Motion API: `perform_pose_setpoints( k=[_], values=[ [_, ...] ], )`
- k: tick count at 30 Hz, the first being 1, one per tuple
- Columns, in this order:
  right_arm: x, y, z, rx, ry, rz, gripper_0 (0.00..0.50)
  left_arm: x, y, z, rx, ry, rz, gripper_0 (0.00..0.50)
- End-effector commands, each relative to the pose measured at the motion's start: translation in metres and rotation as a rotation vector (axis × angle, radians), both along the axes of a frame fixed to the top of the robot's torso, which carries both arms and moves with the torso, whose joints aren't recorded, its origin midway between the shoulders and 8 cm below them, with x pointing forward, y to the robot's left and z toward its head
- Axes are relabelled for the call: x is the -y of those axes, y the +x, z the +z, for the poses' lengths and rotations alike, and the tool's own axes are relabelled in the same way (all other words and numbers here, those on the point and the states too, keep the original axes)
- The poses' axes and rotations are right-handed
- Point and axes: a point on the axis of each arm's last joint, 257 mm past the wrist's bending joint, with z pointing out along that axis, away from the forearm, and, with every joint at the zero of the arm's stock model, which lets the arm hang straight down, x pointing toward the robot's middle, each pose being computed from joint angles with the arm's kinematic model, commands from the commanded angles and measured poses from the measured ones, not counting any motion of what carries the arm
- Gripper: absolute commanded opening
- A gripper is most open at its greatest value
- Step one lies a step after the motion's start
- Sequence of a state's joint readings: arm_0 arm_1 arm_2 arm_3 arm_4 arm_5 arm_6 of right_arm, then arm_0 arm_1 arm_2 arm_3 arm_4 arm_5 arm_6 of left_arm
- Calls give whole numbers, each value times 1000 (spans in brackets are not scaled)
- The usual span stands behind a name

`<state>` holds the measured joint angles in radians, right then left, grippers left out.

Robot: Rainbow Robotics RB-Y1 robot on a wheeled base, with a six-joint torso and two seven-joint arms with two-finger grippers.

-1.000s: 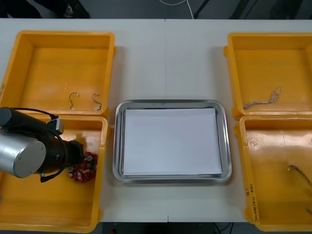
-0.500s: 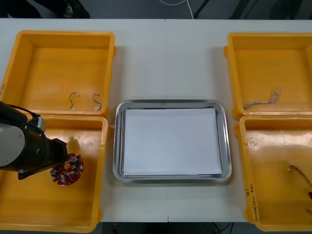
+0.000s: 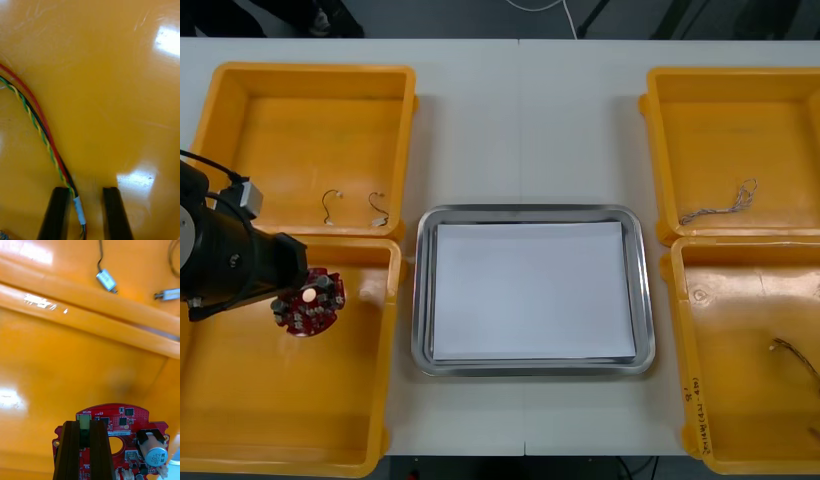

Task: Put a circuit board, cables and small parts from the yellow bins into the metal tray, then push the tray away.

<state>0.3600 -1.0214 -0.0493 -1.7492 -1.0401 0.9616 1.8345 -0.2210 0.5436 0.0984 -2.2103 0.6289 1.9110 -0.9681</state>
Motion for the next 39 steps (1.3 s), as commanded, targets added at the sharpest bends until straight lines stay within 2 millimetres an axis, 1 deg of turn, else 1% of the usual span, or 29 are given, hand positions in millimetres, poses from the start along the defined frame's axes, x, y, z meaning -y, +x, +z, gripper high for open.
perform_pose_setpoints(
  k=[1,4,11,15,20,24,26,29,31,32,35,39],
  values=[
    [2,1,-1,-8,-12,10,0,3,13,36,81,77,-93,0],
    [1,1,0,-7,-10,8,0,11,16,38,85,90,-120,0],
    [2,5,3,3,-1,-4,0,42,19,43,85,108,-204,0],
    [2,9,11,12,3,-10,0,63,20,45,86,114,-254,0],
    [0,7,20,-15,16,-24,0,85,20,47,89,126,-306,0],
    [-3,7,30,-31,23,-28,0,109,21,52,104,127,-354,0],
    [-3,7,37,-40,20,-26,0,120,21,55,111,125,-378,0],
    [-3,8,54,-55,8,-19,0,141,19,56,116,121,-418,0],
    [-2,9,64,-60,1,-15,0,152,19,57,116,119,-437,0],
    [-1,7,67,-65,-2,-15,0,154,18,57,114,120,-442,0],
    [0,9,87,-68,-10,-16,0,169,18,50,98,136,-465,0],
    [2,8,104,-75,-12,-24,0,178,19,42,87,179,-482,0]
  ],
)
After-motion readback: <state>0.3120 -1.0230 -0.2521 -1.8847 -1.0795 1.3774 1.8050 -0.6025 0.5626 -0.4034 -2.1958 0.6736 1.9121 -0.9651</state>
